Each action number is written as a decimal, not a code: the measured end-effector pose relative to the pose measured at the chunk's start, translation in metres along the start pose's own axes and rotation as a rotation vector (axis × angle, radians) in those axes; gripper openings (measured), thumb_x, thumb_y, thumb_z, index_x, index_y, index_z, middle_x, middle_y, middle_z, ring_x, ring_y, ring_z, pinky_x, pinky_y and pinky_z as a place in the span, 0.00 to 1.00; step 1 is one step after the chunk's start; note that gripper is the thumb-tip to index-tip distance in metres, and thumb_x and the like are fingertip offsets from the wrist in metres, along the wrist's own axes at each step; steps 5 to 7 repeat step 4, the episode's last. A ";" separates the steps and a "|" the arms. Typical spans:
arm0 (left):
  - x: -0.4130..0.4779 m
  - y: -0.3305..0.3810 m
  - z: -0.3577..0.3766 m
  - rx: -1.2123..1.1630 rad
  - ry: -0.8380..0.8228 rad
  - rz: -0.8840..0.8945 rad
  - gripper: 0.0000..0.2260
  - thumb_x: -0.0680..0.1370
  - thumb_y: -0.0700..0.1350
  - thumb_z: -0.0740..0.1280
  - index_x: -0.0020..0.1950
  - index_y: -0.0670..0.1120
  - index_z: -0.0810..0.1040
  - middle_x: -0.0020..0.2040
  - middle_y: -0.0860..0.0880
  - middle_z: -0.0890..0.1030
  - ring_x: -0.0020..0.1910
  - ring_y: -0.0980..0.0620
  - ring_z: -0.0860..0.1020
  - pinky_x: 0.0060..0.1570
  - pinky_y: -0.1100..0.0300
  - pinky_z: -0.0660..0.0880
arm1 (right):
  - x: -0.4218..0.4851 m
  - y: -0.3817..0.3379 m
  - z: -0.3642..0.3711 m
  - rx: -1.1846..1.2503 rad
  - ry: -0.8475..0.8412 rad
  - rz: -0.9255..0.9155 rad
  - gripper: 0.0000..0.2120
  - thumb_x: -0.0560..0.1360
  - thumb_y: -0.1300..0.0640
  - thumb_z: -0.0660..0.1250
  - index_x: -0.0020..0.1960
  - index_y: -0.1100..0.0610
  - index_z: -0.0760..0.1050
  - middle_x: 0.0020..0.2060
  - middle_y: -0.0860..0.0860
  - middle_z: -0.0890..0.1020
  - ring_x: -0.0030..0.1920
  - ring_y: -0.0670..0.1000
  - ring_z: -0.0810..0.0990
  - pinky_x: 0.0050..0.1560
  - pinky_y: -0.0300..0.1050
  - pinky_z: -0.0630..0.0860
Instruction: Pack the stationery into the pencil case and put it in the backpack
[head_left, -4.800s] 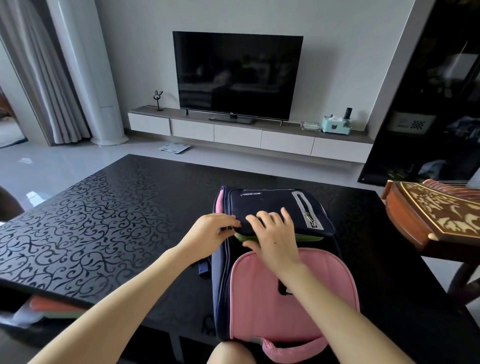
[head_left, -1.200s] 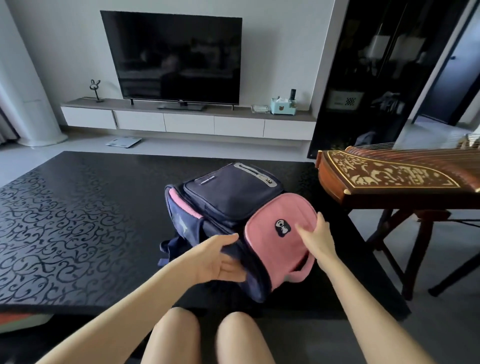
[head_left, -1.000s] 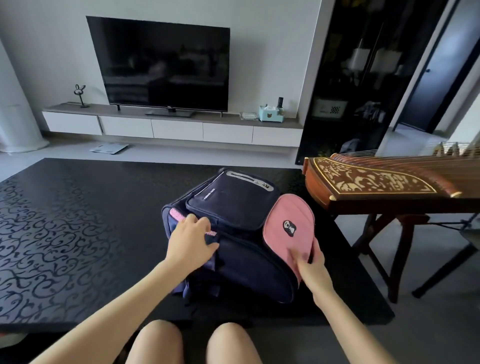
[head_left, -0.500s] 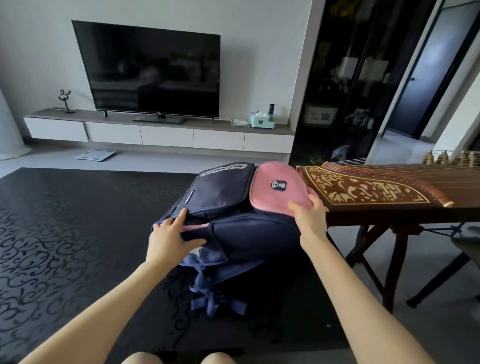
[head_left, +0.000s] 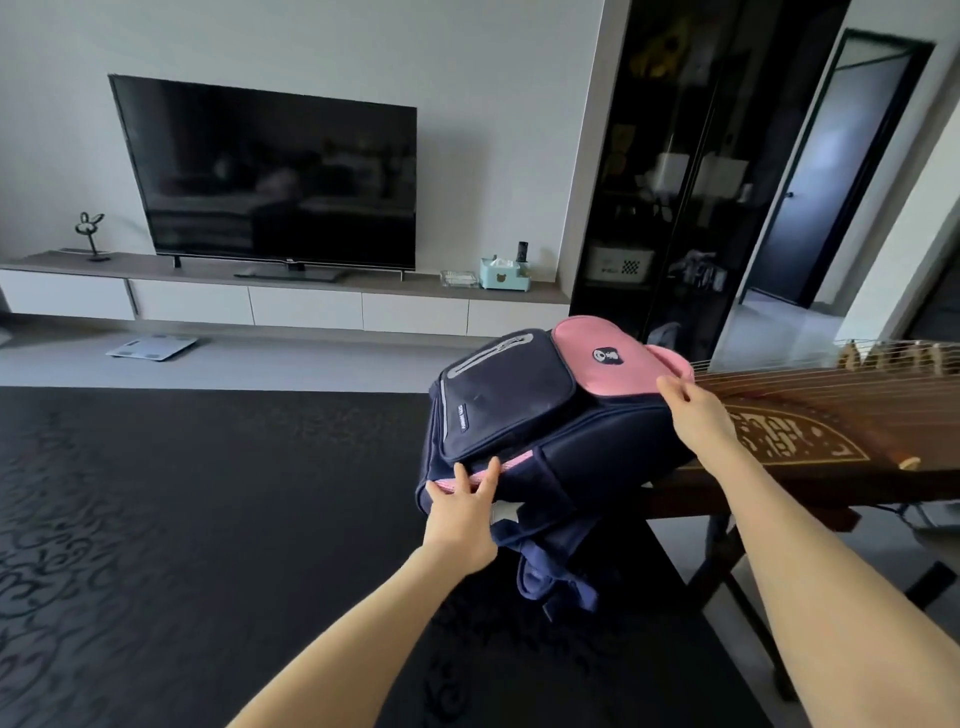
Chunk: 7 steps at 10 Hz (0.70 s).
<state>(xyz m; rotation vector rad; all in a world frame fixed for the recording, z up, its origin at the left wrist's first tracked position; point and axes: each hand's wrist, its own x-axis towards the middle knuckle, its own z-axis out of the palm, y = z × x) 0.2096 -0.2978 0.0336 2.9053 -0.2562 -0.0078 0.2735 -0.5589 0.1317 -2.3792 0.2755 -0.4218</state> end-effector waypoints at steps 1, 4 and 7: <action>0.002 -0.002 -0.003 -0.035 -0.035 -0.012 0.37 0.73 0.41 0.60 0.75 0.53 0.40 0.75 0.36 0.48 0.69 0.27 0.55 0.68 0.44 0.59 | -0.004 -0.007 0.000 -0.202 -0.017 0.041 0.19 0.82 0.53 0.49 0.71 0.56 0.62 0.67 0.61 0.70 0.63 0.62 0.71 0.59 0.53 0.69; -0.054 -0.035 -0.090 -0.517 0.414 -0.056 0.19 0.74 0.40 0.63 0.65 0.49 0.72 0.62 0.47 0.78 0.57 0.48 0.77 0.53 0.59 0.73 | -0.092 -0.075 -0.042 0.098 0.354 -0.304 0.16 0.78 0.51 0.58 0.44 0.58 0.81 0.39 0.54 0.84 0.43 0.56 0.81 0.41 0.47 0.75; -0.054 -0.035 -0.090 -0.517 0.414 -0.056 0.19 0.74 0.40 0.63 0.65 0.49 0.72 0.62 0.47 0.78 0.57 0.48 0.77 0.53 0.59 0.73 | -0.092 -0.075 -0.042 0.098 0.354 -0.304 0.16 0.78 0.51 0.58 0.44 0.58 0.81 0.39 0.54 0.84 0.43 0.56 0.81 0.41 0.47 0.75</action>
